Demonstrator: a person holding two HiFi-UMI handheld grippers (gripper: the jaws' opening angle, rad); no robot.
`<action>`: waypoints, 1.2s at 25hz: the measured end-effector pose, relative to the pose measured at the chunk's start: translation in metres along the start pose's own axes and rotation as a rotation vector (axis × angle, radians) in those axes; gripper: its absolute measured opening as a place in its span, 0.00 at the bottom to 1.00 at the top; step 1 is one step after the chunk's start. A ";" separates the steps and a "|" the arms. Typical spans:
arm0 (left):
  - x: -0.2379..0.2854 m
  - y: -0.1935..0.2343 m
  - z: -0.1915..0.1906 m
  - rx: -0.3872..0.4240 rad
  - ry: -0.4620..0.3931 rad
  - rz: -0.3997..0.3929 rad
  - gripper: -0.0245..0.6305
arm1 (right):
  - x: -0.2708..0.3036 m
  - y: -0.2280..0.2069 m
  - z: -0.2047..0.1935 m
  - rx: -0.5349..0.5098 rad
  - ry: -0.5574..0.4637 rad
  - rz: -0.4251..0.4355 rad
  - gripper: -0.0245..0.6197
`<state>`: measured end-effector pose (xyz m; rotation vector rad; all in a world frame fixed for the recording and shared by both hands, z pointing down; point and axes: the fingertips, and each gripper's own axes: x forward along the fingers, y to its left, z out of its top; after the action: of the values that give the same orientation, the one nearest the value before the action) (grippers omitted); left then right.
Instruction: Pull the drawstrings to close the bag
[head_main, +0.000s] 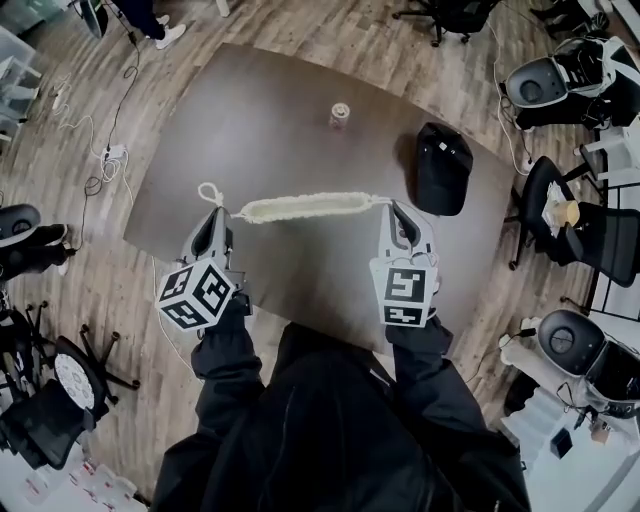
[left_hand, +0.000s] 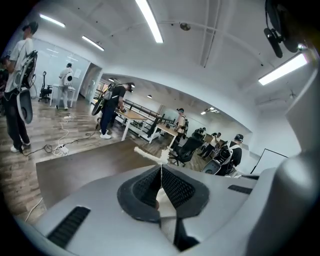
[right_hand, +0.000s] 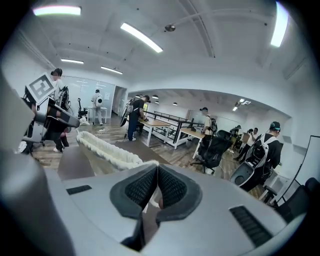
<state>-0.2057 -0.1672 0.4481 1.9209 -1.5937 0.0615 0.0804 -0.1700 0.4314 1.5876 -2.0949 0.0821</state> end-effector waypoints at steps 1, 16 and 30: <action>-0.003 -0.002 0.006 0.004 -0.017 -0.002 0.09 | -0.003 -0.002 0.006 -0.001 -0.014 -0.008 0.08; -0.053 -0.013 0.072 0.056 -0.175 0.062 0.09 | -0.049 -0.029 0.037 0.020 -0.067 -0.123 0.08; -0.070 -0.010 0.095 0.078 -0.240 0.106 0.09 | -0.056 -0.038 0.049 0.023 -0.098 -0.138 0.08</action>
<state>-0.2483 -0.1526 0.3392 1.9614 -1.8757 -0.0658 0.1088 -0.1492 0.3553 1.7774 -2.0566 -0.0196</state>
